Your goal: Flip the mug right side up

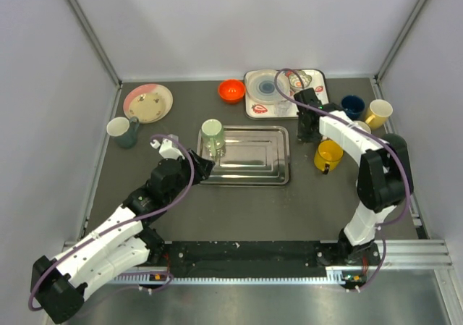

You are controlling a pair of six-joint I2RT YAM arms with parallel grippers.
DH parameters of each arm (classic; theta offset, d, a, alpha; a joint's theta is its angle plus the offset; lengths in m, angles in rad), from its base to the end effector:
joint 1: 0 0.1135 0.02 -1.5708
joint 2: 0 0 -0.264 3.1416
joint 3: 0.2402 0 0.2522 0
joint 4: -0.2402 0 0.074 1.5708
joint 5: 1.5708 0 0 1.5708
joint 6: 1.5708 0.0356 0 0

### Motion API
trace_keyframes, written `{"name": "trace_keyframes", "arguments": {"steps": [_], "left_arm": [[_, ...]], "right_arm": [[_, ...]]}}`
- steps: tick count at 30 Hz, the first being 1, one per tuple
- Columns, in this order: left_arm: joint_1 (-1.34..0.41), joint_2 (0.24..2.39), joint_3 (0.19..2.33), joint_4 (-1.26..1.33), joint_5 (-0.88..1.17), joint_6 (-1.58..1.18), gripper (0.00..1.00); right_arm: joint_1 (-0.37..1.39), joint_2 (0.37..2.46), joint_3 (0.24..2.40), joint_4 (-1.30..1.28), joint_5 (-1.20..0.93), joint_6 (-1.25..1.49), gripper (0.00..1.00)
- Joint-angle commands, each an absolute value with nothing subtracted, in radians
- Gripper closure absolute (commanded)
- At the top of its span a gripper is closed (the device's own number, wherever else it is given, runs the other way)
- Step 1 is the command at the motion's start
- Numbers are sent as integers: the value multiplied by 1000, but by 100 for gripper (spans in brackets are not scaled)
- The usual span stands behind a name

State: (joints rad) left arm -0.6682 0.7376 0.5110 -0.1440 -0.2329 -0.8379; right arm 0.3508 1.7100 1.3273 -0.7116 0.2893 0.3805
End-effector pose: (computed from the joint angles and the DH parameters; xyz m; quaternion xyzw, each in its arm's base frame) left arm 0.1449 -0.1039 0.2551 -0.1348 0.8112 -0.3136 0.4748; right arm 0.3377 0.1128 0.2431 0.0483 0.9610 -0.0473 0.2682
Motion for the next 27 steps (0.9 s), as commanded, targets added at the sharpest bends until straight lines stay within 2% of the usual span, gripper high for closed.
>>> {"name": "trace_keyframes", "arguments": {"steps": [1,10,14,18,23,27], "left_arm": [[-664,723,506,-132,-239,-833,43],[-664,733,497,-133,-221,-831,43],[-664,739,508,-146,-229,-825,41],[-664,742,526,-169,-253,-809,40],[-664,755,577,-212,-331,-750,37],[-664,830,633,-250,-388,-672,33]], "right_arm": [[337,1736,1419,-696,324,350,100],[336,1804,1431,-707,308,342,99],[337,1801,1433,-709,301,341,84],[337,1751,1439,-715,287,350,63],[354,1626,1457,-732,233,379,50],[414,1494,1425,-742,230,370,46]]}}
